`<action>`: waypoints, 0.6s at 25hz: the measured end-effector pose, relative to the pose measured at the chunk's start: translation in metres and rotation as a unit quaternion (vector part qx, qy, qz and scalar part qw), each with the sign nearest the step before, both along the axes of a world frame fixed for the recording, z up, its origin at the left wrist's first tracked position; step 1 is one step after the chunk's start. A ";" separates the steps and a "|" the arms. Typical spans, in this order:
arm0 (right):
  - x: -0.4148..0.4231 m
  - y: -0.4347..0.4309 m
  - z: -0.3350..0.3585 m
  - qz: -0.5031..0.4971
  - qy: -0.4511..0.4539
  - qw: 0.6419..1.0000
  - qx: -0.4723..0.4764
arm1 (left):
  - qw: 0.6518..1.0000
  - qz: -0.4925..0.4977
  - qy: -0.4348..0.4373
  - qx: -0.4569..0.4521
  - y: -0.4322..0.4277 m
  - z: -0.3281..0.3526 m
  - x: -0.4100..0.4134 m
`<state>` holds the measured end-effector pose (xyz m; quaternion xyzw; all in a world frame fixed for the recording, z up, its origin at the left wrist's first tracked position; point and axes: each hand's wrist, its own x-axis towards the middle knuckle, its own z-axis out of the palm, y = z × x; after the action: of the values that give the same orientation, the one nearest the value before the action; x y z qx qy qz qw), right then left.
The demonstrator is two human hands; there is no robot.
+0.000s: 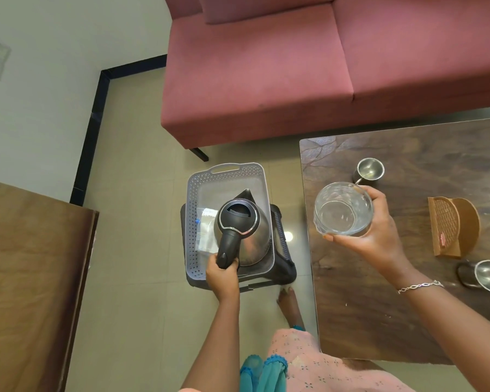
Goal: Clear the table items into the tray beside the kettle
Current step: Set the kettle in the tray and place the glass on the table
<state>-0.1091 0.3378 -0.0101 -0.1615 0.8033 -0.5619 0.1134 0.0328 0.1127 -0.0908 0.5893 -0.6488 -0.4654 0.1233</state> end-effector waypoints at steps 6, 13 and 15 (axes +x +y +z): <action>-0.001 0.014 -0.007 0.012 0.002 1.000 0.008 | 1.000 -0.015 0.001 0.005 -0.002 -0.002 0.004; -0.002 0.036 -0.001 0.025 0.005 1.000 -0.008 | 0.994 0.040 0.091 -0.037 0.021 0.022 0.002; -0.003 0.045 0.001 0.026 0.009 1.000 -0.011 | 0.986 0.020 0.123 -0.112 0.043 0.042 -0.016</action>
<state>-0.1121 0.3828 -0.0091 -0.1882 0.7936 -0.5662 0.1192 0.0171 0.1558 -0.0486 0.5233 -0.6647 -0.4557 0.2768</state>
